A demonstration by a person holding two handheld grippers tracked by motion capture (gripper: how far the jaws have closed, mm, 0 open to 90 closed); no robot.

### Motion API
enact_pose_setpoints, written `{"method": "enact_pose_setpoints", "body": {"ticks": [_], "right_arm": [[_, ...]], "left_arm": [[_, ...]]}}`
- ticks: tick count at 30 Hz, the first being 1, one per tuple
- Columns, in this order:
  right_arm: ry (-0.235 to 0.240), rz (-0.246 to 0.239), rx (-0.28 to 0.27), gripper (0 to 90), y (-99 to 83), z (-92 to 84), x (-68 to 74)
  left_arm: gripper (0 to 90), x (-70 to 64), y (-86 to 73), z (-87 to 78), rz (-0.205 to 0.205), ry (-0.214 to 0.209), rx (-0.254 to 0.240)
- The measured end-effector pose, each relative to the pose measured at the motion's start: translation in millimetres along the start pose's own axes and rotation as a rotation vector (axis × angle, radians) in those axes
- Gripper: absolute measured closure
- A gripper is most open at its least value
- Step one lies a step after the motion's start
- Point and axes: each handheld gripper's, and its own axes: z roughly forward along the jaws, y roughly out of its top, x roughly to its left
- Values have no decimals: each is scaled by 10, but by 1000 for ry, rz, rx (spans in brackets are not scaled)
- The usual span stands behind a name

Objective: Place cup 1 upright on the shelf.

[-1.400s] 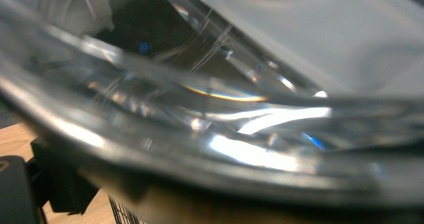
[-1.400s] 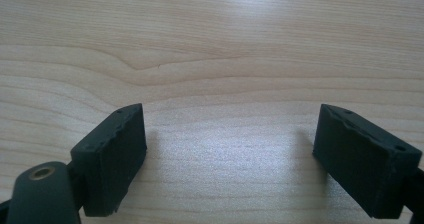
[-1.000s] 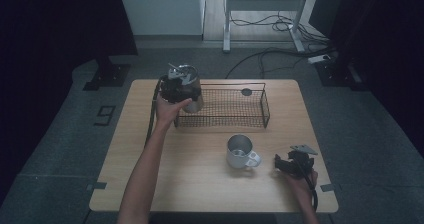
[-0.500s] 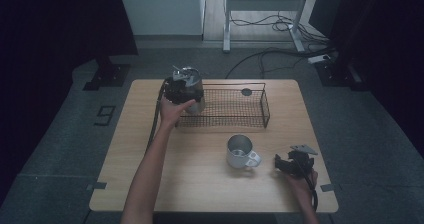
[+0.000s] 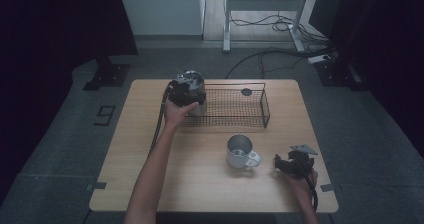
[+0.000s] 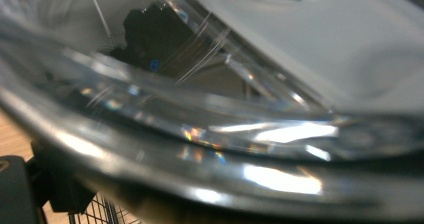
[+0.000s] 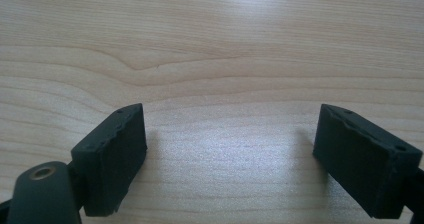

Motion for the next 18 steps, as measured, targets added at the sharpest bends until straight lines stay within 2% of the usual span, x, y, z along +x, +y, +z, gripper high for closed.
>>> {"method": "enact_pose_setpoints", "body": {"ticks": [18], "right_arm": [[0, 0, 0, 132, 0, 0, 0]], "left_arm": [[38, -20, -129, 184, -8, 23, 44]]}}
